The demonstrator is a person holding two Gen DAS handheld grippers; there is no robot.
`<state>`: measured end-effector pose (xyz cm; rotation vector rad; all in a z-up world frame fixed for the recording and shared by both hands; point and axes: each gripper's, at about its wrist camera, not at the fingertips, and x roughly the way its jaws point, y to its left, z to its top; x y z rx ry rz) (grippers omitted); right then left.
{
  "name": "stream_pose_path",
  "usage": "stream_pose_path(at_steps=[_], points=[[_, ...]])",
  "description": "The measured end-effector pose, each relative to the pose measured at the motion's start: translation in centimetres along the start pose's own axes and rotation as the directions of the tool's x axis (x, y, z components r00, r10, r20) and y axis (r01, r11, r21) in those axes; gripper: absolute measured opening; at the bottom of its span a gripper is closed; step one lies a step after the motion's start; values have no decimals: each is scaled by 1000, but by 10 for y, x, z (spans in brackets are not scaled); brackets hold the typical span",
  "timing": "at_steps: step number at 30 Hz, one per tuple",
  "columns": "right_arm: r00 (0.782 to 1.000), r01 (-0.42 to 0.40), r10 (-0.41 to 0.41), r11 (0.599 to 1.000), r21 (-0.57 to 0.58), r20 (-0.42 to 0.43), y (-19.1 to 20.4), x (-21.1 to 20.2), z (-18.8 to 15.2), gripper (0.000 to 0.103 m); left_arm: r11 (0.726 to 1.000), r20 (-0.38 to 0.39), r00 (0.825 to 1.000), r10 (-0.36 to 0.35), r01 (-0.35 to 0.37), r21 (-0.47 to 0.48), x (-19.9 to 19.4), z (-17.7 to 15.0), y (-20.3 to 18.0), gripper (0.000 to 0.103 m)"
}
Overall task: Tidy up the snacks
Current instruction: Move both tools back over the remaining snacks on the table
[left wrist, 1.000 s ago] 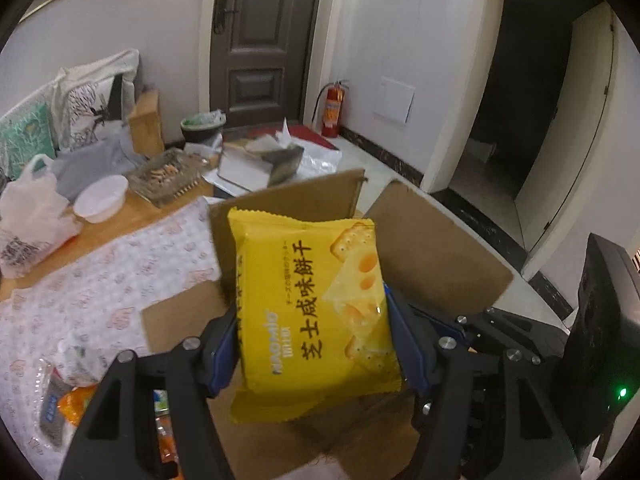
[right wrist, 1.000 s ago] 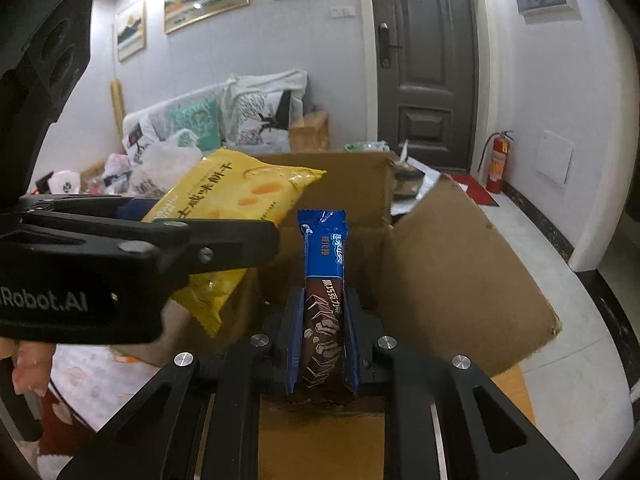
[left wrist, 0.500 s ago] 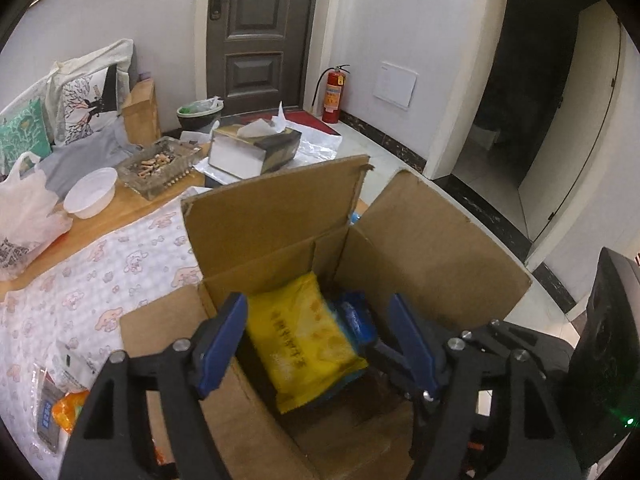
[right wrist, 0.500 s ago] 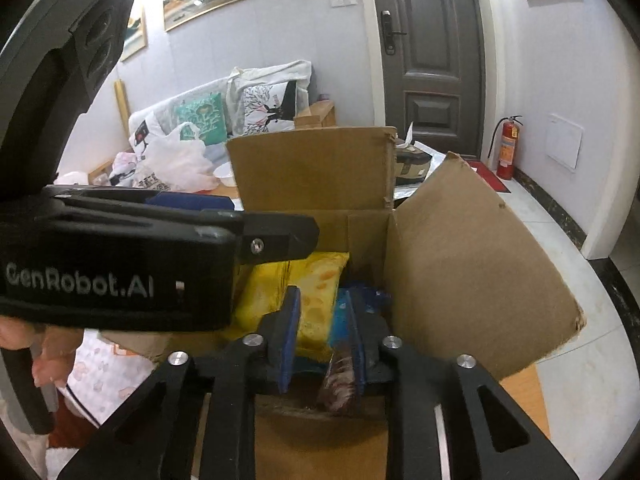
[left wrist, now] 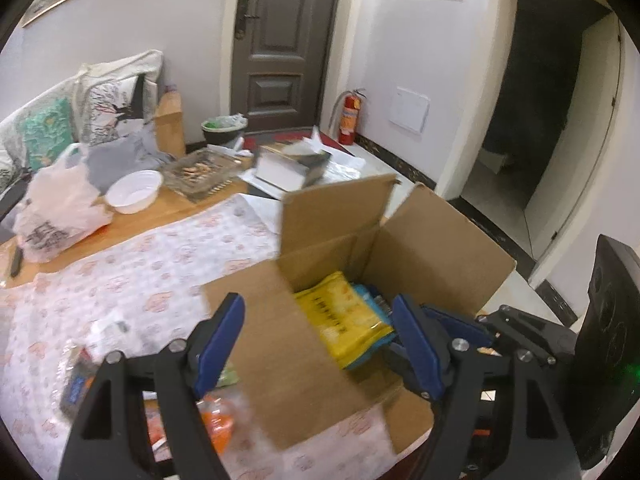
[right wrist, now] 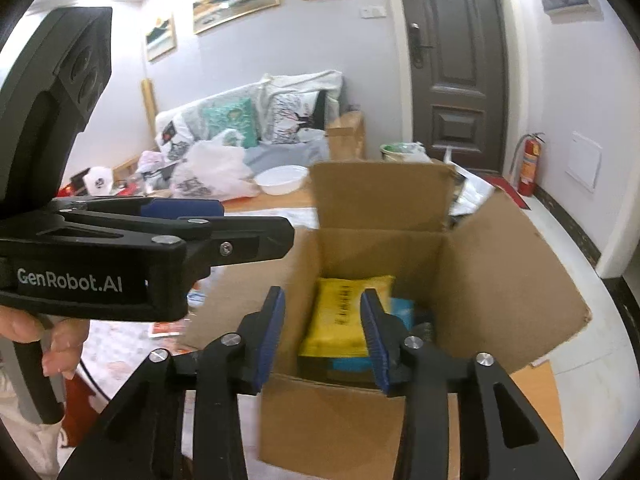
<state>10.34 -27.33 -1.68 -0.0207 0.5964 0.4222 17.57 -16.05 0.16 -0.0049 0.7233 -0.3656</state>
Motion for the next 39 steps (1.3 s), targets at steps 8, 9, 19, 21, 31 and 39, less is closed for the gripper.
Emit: stream_pose_path(at_steps=[8,9,19,21,31,39], points=[[996,-92,92,993,-80,-4,68,1,6,38,993,68,996,64,-57,-99,-58,-32,71,79],[994,-106,105,990,-93,-14,79,4,6,38,992,72,995,70,-62,-111,-63,-36,78,79],[967,-221,189,956,-191,-171,168,55,-11,38,974,57,994,95,-81,-211,-80,-102,163,81],[958,-235,192,951,-200,-211,180,69,-17,38,970,46,995,91,-78,-230,-74,-112,175,81],[945,-129,54,968,-217,-323,183,141,-39,50,950,-17,1000,-7,2,-312,-19,-145,224,81],[925,-89,3,974,-210,-379,167,177,-42,63,935,-1,997,-82,76,-345,4,-148,240,81]])
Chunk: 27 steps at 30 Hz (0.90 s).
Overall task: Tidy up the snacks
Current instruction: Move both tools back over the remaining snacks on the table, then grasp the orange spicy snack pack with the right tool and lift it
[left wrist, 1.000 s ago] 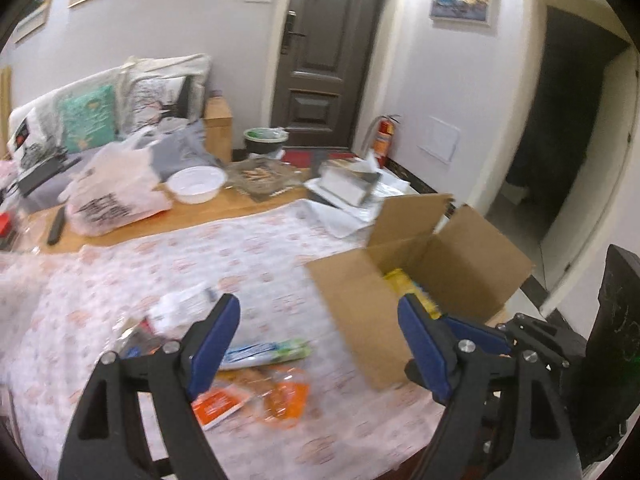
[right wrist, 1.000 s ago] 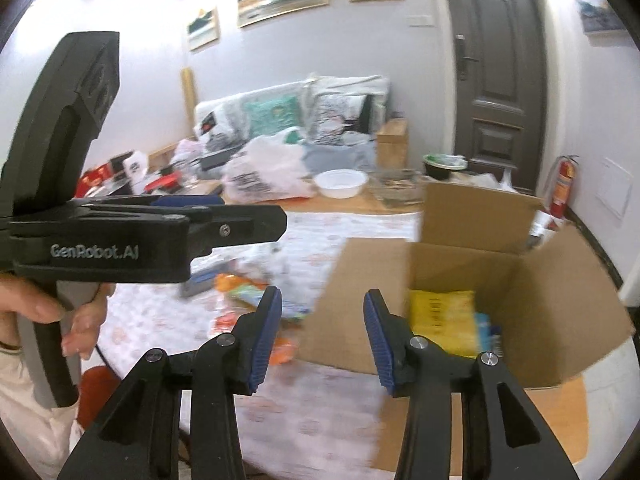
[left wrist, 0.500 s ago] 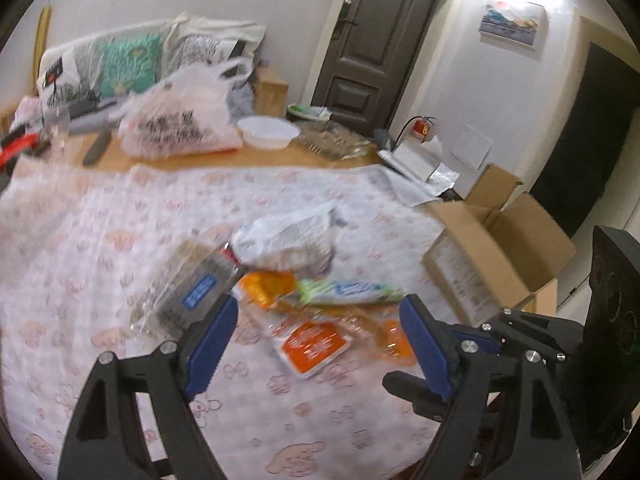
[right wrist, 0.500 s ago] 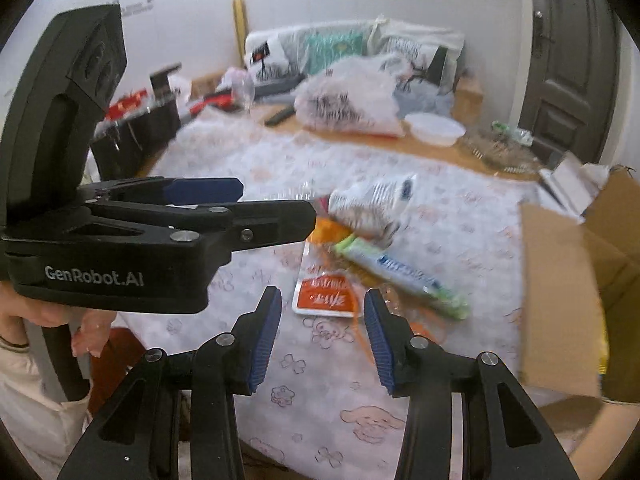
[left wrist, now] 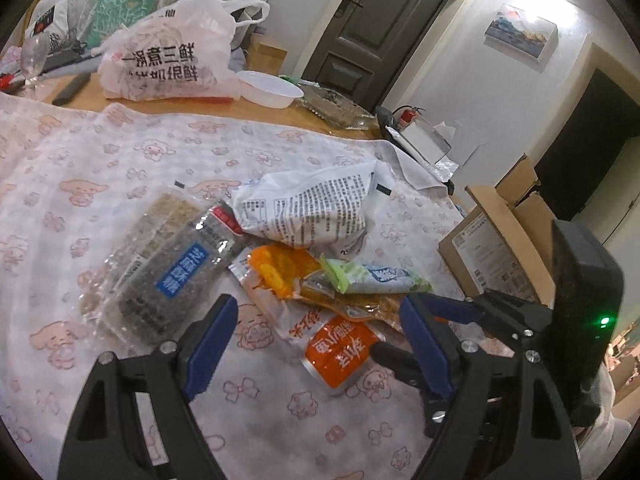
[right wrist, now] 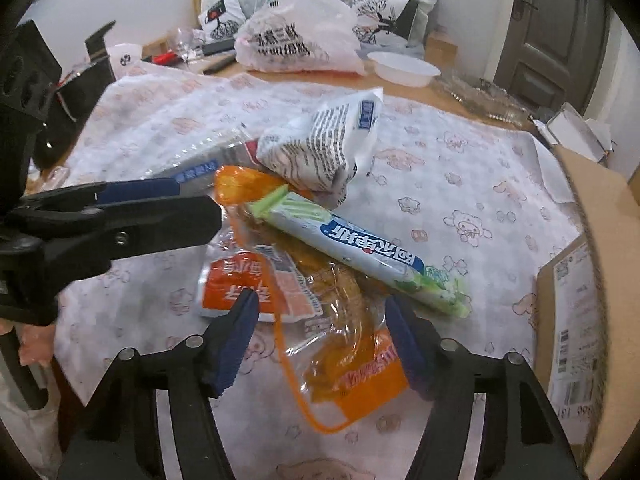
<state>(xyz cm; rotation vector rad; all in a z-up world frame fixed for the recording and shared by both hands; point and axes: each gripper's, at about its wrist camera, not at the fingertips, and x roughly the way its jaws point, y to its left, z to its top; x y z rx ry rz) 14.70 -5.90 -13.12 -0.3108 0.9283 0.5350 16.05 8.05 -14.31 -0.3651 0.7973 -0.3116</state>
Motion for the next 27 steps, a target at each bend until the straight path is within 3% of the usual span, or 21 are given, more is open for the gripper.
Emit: stream_pose_path(at_steps=[7,12,18,19,20,23,27], points=[[1000,13,-12,1000,20,-18,-5,16,13,77,1000,-6,1000,-23,22,-22,5,4,8,81],[996,-65,70,993,95,-50,-18,23,15,78,999,-19,1000,-18,18,-34,9,3,13,81],[992,-115,119,990,76,-51,-9,14,7,60,999,-25,1000,-1,0,-34,10,3,13,81],[991,-124,128,990,72,-49,-6,11,5,56,999,-26,1000,9,-10,-35,10,2,13,81],[989,-136,139,988,68,-42,-4,7,4,43,999,-30,999,16,-17,-38,11,1,14,81],[981,-184,187,980,72,-44,4,-2,-3,43,999,-46,999,23,-25,-44,12,-3,16,81],[978,-206,204,978,-22,-46,26,-8,-16,43,999,-49,999,20,-22,-44,11,-10,16,80]])
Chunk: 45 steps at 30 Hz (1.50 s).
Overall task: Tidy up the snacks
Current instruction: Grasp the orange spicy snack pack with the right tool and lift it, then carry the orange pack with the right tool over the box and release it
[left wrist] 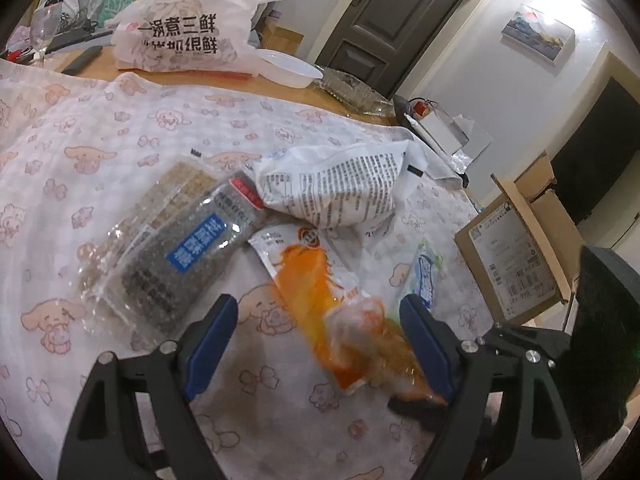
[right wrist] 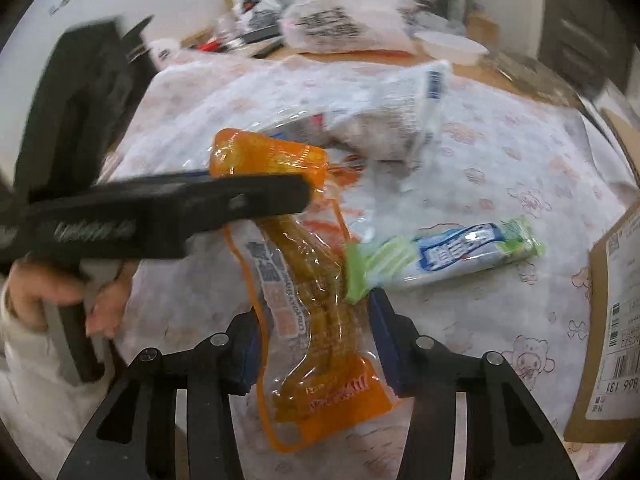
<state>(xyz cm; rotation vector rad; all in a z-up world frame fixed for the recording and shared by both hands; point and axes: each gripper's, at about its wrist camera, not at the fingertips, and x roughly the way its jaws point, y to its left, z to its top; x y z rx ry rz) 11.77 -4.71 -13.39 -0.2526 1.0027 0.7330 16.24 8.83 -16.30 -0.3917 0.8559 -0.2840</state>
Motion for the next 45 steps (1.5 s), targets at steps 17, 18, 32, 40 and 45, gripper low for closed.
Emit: stream_pose_path(at_steps=[17,18,32,40,45], points=[[995,-95,85,952,-290,-48,17,6,-18,69,999,-4,1000,2,-2,35,-10,-22,3,37],[995,-95,86,956,-278,-46,15,5,-17,67,1000,-4,1000,-1,1,30,-10,-22,4,37],[992,-89,99,988,-126,75,9,-8,-25,52,997,-15,997,-74,74,12,-20,-32,-7,41],[983,-97,117,986,-138,144,17,-26,-26,49,998,80,997,-10,5,60,-49,-23,-22,27],[962,-86,125,983,-165,241,29,-61,-16,49,994,170,985,6,-24,103,-91,-5,-44,27]])
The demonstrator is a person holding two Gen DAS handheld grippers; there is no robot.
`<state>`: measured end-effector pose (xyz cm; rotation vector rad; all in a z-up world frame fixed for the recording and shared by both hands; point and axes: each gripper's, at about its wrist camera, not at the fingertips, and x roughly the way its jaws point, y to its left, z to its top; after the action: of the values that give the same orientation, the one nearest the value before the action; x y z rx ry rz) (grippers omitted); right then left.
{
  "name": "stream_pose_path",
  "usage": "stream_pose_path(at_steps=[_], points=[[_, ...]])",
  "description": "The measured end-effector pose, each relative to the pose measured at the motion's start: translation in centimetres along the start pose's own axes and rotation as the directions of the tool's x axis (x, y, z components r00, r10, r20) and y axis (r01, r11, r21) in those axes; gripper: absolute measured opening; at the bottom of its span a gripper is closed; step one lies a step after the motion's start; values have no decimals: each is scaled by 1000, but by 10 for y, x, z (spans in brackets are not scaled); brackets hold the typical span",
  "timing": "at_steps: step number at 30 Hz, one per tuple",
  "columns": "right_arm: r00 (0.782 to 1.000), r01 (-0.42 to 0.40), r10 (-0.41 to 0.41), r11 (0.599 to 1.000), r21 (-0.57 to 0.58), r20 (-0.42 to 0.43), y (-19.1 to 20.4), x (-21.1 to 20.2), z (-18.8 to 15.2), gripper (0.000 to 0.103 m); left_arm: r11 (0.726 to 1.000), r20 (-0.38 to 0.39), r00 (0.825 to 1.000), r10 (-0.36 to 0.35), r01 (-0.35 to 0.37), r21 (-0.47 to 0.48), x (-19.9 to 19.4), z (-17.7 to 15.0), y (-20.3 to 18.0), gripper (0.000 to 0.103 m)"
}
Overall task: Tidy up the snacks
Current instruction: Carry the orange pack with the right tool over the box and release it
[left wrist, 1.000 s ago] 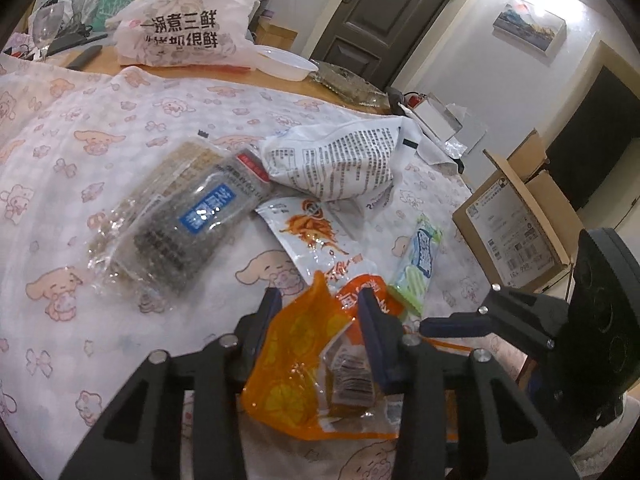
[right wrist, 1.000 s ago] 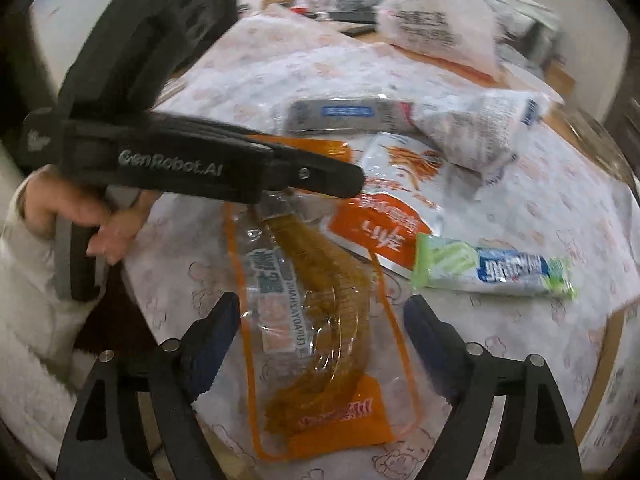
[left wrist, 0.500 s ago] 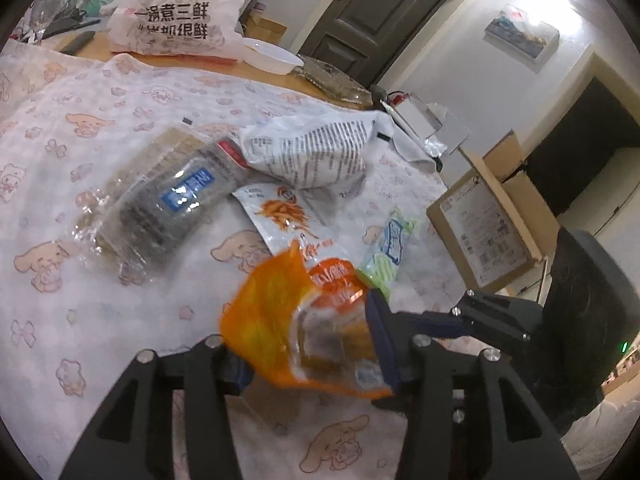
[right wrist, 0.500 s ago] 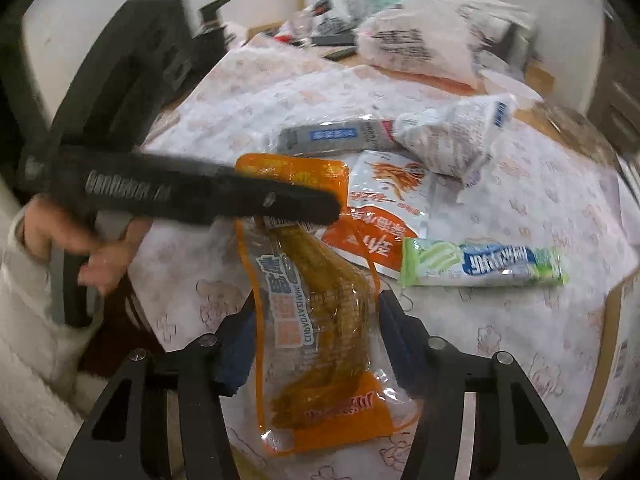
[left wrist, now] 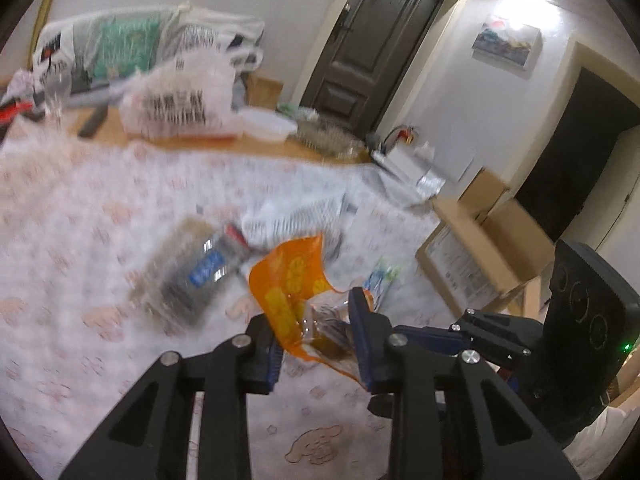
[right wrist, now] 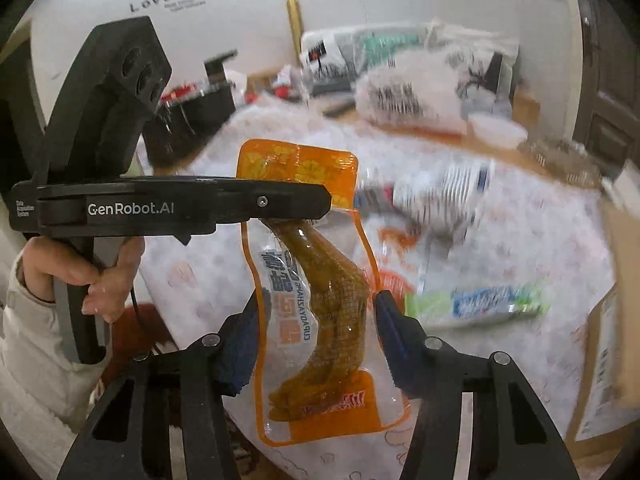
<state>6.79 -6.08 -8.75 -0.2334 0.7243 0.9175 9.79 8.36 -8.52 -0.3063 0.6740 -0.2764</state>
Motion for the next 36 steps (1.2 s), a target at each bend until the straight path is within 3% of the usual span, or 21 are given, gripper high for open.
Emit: stream_pose_path(at_steps=[6,13,19,25,36], points=[[991,43,-35,998,-56,130,8,-54,31,49,994,101,995,-18,8,106,-45,43,-42,27],[961,135,-114,988,-69,250,-11,-127,44,49,972,159,987,-30,-9,237,-59,80,-120,27],[939,172,-165,985,2,301,-56,-172,24,49,950,127,990,-57,15,312,-25,97,-193,27],[935,195,-210,978,81,286,-111,-193,-2,49,922,64,996,-60,31,386,33,110,-255,27],[926,238,-285,949,205,246,-202,-210,-39,50,895,-34,997,-68,76,439,121,109,-318,27]])
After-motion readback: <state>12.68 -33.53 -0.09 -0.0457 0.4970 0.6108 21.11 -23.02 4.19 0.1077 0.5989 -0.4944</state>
